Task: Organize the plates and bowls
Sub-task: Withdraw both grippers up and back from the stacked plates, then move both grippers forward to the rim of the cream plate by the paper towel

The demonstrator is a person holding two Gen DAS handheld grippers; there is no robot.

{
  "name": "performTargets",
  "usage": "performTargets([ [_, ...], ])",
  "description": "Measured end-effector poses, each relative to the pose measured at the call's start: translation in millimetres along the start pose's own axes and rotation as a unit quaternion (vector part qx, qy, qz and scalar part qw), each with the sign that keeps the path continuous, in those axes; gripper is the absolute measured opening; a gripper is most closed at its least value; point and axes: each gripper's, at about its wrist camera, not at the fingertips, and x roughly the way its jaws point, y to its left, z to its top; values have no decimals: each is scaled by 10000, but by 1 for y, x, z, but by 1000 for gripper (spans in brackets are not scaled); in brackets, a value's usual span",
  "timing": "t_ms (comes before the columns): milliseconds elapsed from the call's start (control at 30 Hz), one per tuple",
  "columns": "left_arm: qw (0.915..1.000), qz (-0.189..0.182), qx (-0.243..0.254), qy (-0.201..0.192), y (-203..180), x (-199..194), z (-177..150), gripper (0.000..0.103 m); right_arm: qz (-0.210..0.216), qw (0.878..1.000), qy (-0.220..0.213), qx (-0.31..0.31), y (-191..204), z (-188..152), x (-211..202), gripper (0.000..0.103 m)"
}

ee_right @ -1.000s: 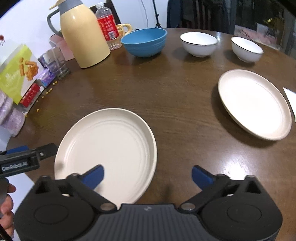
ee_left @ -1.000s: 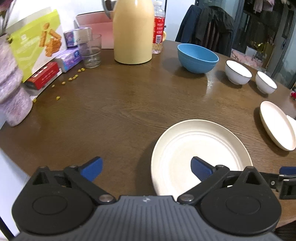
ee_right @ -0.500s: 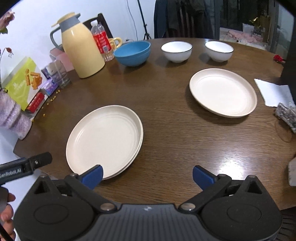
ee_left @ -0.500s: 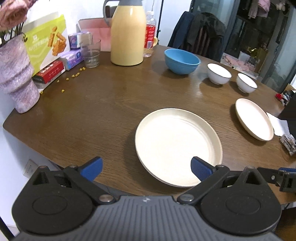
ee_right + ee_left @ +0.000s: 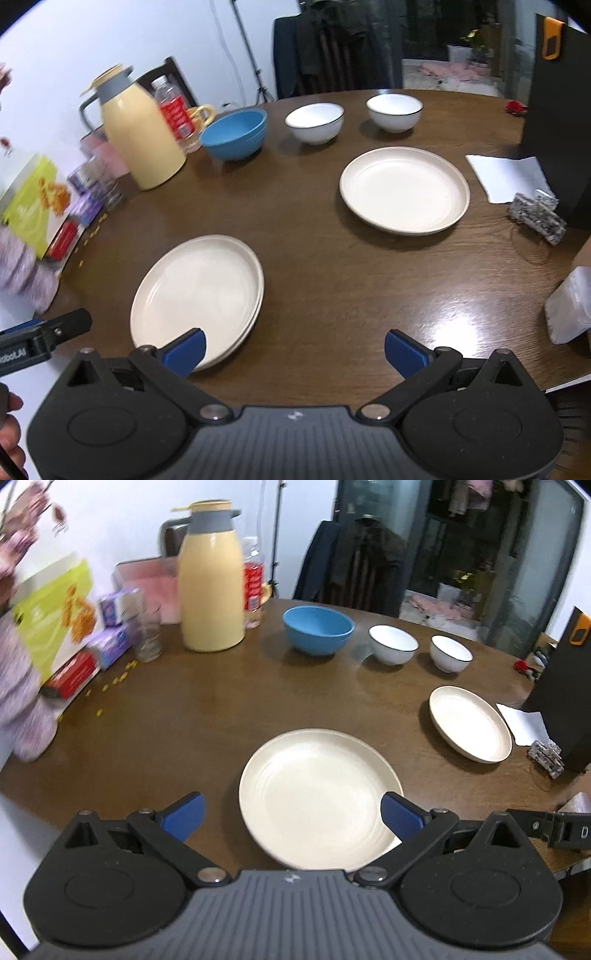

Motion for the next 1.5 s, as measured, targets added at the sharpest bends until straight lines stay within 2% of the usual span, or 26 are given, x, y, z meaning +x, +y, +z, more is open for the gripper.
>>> performTargets([
  [200, 9988, -406, 258, -116, 6, 14, 22, 103, -424, 9985, -143, 316, -3, 17, 2, 103],
  [367, 9972, -678, 323, 53, 11, 32, 29, 103, -662, 9965, -128, 491, -4, 17, 6, 103],
  [567, 9943, -953, 403, 252, -4, 51, 40, 103, -897, 9944, 4, 558, -18, 24, 11, 103],
  [933, 9929, -964, 517, 475, -65, 92, 75, 103, -897, 9943, -59, 567, -67, 74, 27, 103],
  [1500, 9874, -1012, 937, 771, -169, 174, 123, 103, -1072, 9911, 134, 773, -148, 128, 87, 103],
])
